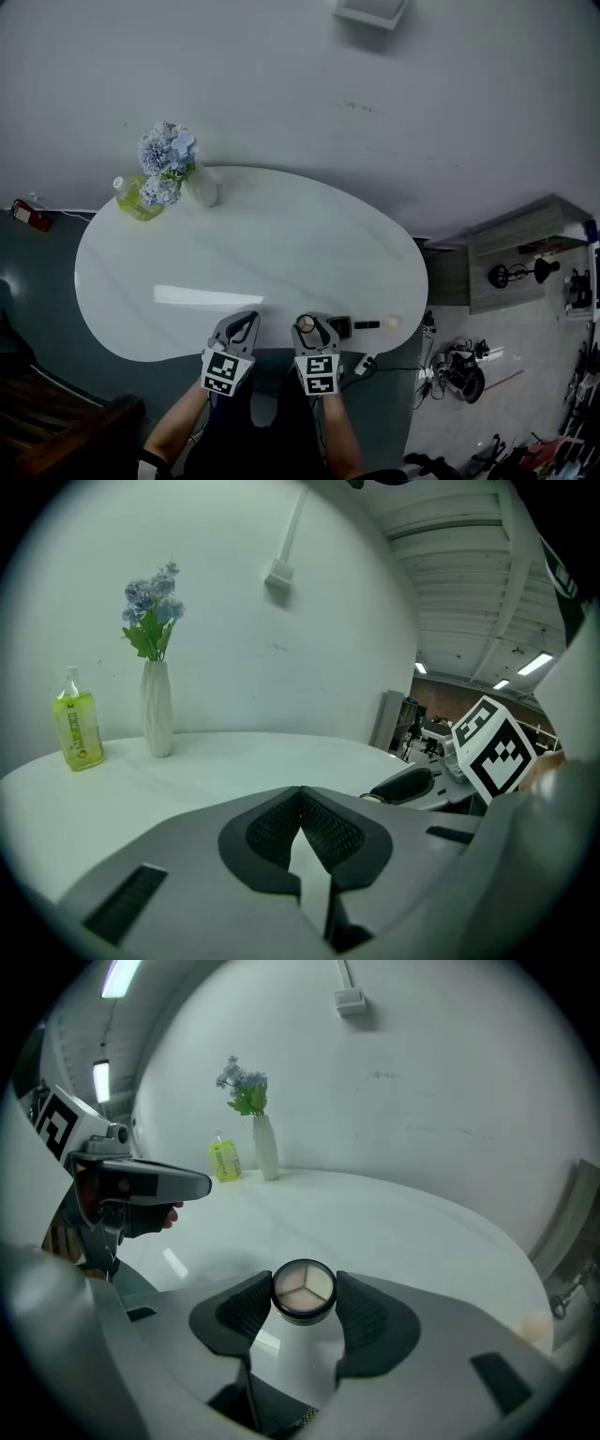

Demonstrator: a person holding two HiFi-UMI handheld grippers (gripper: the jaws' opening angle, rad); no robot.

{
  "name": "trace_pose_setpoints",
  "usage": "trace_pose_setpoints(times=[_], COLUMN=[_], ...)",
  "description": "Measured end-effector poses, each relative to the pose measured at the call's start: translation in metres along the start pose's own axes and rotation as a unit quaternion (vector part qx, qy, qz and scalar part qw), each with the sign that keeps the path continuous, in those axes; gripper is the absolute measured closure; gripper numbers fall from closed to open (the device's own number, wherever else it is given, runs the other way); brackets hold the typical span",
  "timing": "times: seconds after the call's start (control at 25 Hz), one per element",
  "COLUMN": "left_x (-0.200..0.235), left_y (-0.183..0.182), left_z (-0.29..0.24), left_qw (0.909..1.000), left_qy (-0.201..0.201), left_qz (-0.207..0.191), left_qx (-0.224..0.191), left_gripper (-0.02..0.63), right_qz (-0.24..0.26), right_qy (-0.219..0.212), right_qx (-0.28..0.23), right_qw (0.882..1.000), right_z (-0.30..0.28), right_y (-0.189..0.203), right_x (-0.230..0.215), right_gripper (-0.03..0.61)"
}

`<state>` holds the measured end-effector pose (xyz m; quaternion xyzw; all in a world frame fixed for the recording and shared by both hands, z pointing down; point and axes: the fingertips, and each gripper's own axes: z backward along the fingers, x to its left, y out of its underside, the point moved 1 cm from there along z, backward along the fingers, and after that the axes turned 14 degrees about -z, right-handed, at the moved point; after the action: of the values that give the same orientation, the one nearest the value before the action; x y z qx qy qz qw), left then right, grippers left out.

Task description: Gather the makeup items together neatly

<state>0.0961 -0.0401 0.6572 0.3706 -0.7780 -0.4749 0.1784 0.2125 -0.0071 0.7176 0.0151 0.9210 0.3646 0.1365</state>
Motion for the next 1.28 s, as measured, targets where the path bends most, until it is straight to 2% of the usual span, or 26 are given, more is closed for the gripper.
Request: trace_pose_setpoints(times=[0.72,1.04,1.28], left_x=[-0.024,-0.027,-0.026], left_y=[0.026,0.026,0.019], left_z=[-0.015,-0.012,-0.008], left_qw=[0.9993,0.9992,0.9995], left_qy=[0.026,0.026,0.022], left_qz=[-0.005,-0.007,-0.008], left_qx=[0.027,0.028,0.022], left_gripper=[0.597,0.597,0.597], right_qz=[-0.023,-0.021,-0.019], right_qy=[0.002,-0.004,-0.004], right_qx=[0.030,0.026,0.005], right_qw=[0.999,0.999,1.000], right_z=[-0.020,-0.018,-0.007], right_y=[0.050,0.049,0.033], right_x=[-0.015,-0.013,-0.010], right_gripper=[0.342,0.342,0.342])
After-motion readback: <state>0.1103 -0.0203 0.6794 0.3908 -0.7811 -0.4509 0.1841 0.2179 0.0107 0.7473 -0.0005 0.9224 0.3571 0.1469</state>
